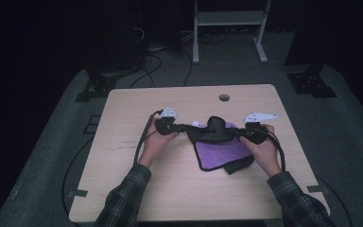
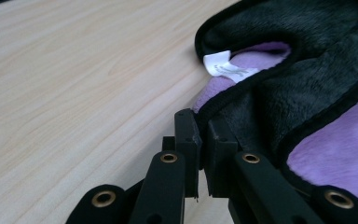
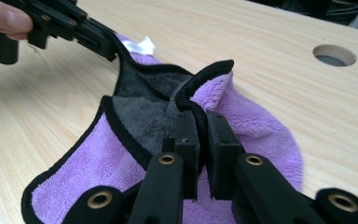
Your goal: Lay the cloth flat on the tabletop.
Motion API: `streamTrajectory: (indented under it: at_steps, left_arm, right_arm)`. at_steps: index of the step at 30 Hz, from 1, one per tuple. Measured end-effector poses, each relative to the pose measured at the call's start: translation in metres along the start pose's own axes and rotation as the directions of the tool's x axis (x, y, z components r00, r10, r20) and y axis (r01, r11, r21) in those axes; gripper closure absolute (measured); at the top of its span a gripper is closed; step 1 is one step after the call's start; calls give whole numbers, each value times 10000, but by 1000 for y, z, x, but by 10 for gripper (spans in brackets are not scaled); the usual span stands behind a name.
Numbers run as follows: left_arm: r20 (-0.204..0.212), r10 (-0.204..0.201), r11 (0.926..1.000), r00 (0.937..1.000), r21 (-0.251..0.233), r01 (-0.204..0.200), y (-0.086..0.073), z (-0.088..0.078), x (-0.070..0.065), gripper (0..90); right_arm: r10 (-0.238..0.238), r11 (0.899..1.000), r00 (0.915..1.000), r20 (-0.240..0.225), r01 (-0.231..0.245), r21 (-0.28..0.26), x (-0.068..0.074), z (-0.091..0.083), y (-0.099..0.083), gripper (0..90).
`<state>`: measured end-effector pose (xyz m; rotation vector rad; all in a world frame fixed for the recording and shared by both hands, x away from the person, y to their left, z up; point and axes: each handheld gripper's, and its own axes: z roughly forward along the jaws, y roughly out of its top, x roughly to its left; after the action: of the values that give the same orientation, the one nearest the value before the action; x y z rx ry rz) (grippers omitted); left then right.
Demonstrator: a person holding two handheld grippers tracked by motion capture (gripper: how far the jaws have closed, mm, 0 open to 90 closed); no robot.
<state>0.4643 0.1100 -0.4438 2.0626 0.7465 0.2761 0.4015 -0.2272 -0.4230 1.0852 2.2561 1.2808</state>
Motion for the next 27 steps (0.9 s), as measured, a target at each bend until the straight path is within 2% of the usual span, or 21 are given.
streamTrajectory:
  at_steps: [4, 9, 17, 21, 24, 27]
  left_arm:
    - [142, -362, 9981, 9992, -490, 368, 4, -18, 1, 852]
    - [-87, -406, 9943, 9991, -988, 395, 8, -45, 5, 851]
    - [-618, -774, 9852, 9951, -1581, 668, 1, -85, 20, 851]
    - [-791, -1055, 9754, 9913, -2025, 876, 1, -105, 27, 852]
    - [-1056, -1077, 9712, 9886, -2238, 819, 4, -122, 30, 852]
    - [-1327, -1114, 9623, 9849, -2618, 735, 12, -139, 34, 852]
  right_arm:
    - [-67, 9996, 9999, 98, 70, -282, -2, -10, 7, 838]
    - [-224, 9978, 9988, 424, 250, -620, -6, -24, 14, 839]
    - [75, 9927, 9953, 962, 42, -1206, -24, -52, 19, 841]
    - [270, 9891, 9927, 1178, -95, -1468, -31, -64, 20, 843]
    - [369, 9856, 9912, 1272, -151, -1682, -35, -70, 23, 847]
    - [274, 9803, 9904, 1352, -2, -1975, -37, -76, 30, 850]
